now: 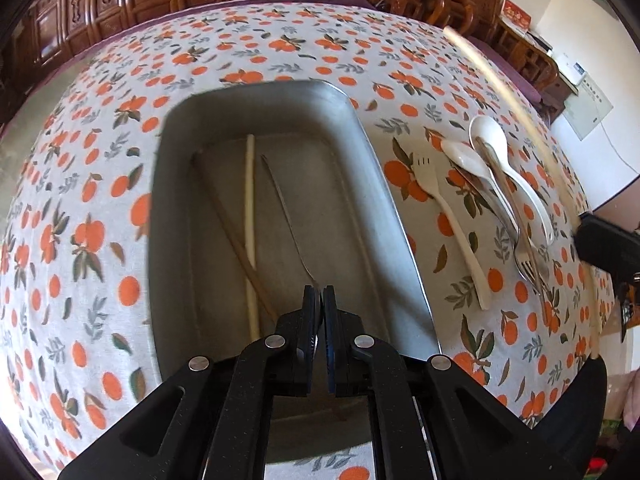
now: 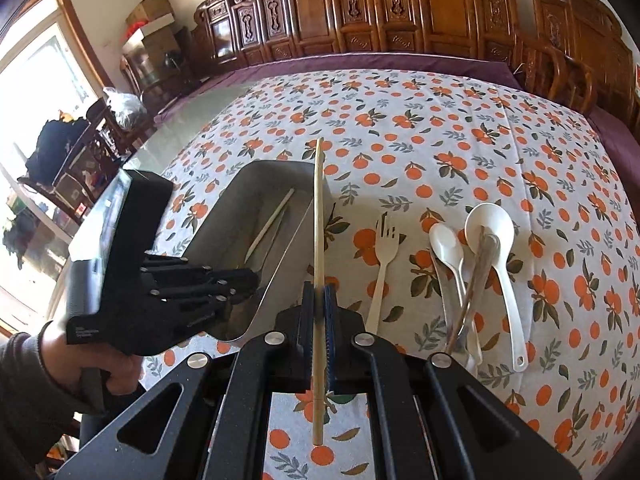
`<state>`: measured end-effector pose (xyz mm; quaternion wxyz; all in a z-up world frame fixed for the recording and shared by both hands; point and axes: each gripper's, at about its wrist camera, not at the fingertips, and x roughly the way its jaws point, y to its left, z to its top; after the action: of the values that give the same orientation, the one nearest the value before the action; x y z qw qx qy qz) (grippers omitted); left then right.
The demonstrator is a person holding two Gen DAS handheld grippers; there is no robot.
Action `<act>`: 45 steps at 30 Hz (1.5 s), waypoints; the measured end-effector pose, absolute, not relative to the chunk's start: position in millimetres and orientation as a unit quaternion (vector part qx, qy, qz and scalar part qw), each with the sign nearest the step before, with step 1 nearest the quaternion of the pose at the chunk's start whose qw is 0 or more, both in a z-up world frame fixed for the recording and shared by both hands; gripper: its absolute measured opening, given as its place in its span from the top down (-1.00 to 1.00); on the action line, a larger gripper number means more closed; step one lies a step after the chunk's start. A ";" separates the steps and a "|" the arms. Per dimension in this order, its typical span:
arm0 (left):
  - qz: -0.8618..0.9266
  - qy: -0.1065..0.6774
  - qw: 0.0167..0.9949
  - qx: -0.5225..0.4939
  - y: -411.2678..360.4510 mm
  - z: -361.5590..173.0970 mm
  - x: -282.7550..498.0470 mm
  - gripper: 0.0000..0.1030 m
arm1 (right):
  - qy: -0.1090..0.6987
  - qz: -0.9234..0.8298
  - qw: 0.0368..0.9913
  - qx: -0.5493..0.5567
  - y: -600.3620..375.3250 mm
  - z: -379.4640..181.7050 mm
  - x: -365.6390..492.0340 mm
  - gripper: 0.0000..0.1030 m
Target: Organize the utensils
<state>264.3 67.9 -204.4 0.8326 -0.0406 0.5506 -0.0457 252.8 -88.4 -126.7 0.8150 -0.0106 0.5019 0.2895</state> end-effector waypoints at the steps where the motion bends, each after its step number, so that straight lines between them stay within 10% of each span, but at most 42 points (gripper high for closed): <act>1: -0.044 0.547 0.835 -0.040 70.1 -200.4 262.2 0.92 | 0.502 0.291 0.815 -0.013 -85.9 -125.9 253.0 0.88; 45: -0.001 0.449 0.891 -0.063 145.5 -113.3 198.6 0.76 | 0.520 0.320 0.791 -0.028 20.9 -169.1 286.9 0.83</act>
<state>198.6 145.5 -113.3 0.8912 -0.0630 0.4492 -0.0007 286.9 20.9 -169.1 0.7912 -0.0277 0.5203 0.3202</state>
